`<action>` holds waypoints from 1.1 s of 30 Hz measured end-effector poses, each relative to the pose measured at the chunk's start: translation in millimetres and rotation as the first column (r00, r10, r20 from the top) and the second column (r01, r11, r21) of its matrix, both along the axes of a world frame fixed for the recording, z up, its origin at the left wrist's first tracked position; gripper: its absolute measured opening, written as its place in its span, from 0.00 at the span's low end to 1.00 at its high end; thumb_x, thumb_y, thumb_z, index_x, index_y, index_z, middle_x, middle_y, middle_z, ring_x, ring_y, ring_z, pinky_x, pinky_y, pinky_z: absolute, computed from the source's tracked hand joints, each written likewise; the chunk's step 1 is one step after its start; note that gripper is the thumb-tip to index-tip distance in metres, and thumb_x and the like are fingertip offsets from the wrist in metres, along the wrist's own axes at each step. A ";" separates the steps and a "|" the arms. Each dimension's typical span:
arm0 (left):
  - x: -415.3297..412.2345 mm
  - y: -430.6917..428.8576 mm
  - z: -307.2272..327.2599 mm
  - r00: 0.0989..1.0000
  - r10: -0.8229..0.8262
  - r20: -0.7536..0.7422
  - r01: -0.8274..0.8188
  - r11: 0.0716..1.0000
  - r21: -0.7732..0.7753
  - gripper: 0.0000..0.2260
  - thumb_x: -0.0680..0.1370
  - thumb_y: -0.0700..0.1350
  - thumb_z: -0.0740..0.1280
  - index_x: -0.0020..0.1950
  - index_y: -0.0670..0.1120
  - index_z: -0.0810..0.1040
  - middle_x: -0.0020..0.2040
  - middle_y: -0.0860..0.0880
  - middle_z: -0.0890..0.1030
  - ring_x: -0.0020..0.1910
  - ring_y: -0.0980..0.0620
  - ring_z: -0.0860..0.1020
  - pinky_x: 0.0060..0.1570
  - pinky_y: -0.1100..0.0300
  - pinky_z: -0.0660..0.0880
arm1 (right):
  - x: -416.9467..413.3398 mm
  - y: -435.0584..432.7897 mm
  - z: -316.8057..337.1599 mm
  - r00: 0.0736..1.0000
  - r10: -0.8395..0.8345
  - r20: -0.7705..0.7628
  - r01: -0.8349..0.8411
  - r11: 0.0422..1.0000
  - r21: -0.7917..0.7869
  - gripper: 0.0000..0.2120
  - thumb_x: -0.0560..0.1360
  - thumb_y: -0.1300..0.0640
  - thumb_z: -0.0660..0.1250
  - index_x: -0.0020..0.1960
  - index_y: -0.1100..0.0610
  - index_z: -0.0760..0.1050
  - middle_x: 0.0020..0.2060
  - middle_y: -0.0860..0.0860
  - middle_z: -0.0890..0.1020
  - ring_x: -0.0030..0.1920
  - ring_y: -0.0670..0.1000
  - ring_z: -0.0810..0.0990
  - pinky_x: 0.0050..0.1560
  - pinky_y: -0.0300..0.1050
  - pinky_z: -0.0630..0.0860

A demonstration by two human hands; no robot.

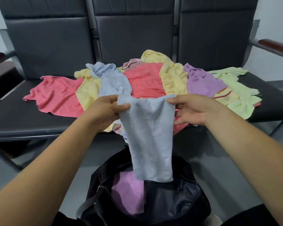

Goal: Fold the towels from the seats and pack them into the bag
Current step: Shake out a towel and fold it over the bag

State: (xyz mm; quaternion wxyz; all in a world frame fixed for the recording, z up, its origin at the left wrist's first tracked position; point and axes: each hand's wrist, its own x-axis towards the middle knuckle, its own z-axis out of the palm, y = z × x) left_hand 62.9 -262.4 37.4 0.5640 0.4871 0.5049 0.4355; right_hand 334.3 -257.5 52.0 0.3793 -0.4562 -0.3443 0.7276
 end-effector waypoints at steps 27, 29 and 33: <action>4.8 -1.5 -0.2 0.975 0.115 -0.192 -0.088 0.986 0.144 0.12 0.79 0.49 0.71 0.43 0.41 0.79 0.35 0.48 0.76 0.34 0.53 0.72 0.42 0.59 0.72 | 2.6 3.0 -0.5 0.979 -0.205 0.004 0.204 0.976 0.074 0.08 0.76 0.64 0.71 0.54 0.61 0.79 0.46 0.54 0.85 0.46 0.52 0.85 0.50 0.47 0.84; 6.8 -2.7 2.1 0.996 0.077 0.042 -0.079 0.996 0.031 0.09 0.76 0.47 0.73 0.42 0.42 0.81 0.36 0.49 0.75 0.34 0.53 0.70 0.41 0.61 0.70 | 5.1 2.8 2.9 0.947 -0.217 -0.236 0.220 0.975 -0.017 0.12 0.73 0.63 0.72 0.56 0.62 0.79 0.47 0.56 0.85 0.51 0.52 0.85 0.55 0.48 0.83; 14.2 -8.2 3.8 0.977 0.010 0.212 -0.013 1.000 0.011 0.06 0.76 0.35 0.71 0.48 0.45 0.86 0.45 0.48 0.85 0.42 0.54 0.82 0.45 0.65 0.76 | 9.2 3.6 3.3 0.970 -0.082 -0.228 0.099 0.993 0.062 0.21 0.70 0.67 0.69 0.64 0.68 0.76 0.59 0.60 0.83 0.63 0.55 0.82 0.61 0.48 0.80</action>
